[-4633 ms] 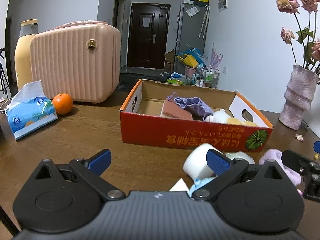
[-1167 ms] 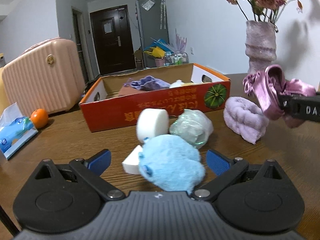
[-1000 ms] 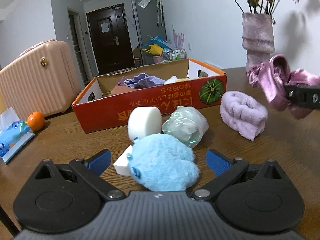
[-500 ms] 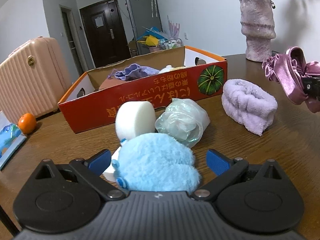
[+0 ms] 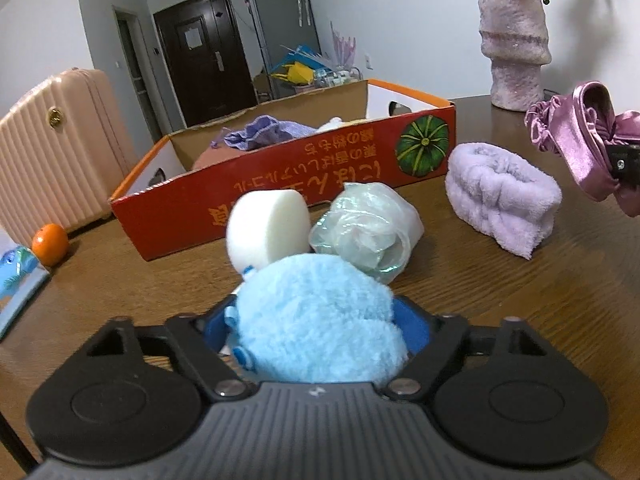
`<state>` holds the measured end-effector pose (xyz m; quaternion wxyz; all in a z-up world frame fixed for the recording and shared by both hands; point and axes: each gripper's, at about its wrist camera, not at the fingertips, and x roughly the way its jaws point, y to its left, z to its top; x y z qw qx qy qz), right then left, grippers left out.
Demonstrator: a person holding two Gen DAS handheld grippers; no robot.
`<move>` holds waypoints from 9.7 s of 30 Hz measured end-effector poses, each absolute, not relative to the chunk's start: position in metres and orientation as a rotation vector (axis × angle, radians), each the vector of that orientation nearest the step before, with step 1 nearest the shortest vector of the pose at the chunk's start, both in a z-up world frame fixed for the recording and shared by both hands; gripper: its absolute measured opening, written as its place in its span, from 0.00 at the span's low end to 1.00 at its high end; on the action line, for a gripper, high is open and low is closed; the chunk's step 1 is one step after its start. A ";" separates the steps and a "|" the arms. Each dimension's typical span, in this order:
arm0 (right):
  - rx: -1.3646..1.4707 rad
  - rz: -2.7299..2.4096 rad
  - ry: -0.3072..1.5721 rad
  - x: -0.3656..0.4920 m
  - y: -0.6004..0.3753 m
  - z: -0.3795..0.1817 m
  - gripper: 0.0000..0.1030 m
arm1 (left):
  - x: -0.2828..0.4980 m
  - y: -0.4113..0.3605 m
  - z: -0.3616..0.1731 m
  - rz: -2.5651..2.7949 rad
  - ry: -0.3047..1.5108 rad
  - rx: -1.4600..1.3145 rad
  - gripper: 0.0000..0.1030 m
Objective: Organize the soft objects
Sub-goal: 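Lift the scrunchie with the right tool while the left tool grasps the light-blue plush, then carry the scrunchie and light-blue plush over the cardboard box with both tools, then open both tools to drop the scrunchie and plush into the box, then move the right tool back toward the lilac towel roll, then move the right tool onto the clear plastic bag and close on it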
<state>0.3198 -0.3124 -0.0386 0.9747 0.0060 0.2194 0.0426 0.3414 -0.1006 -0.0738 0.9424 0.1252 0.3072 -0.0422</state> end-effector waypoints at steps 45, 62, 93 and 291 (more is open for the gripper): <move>0.086 0.110 0.362 0.305 -0.269 -0.025 0.32 | 0.299 -0.050 -0.016 -0.058 0.433 0.028 0.44; 0.072 0.132 0.295 0.326 -0.232 -0.018 0.32 | 0.320 -0.025 0.010 -0.016 0.368 -0.076 0.44; 0.088 0.148 0.260 0.405 -0.194 -0.013 0.32 | 0.393 -0.011 0.021 0.021 0.316 -0.127 0.44; -0.088 0.158 0.372 0.272 -0.224 -0.044 1.00 | 0.275 -0.009 -0.027 -0.031 0.462 0.022 1.00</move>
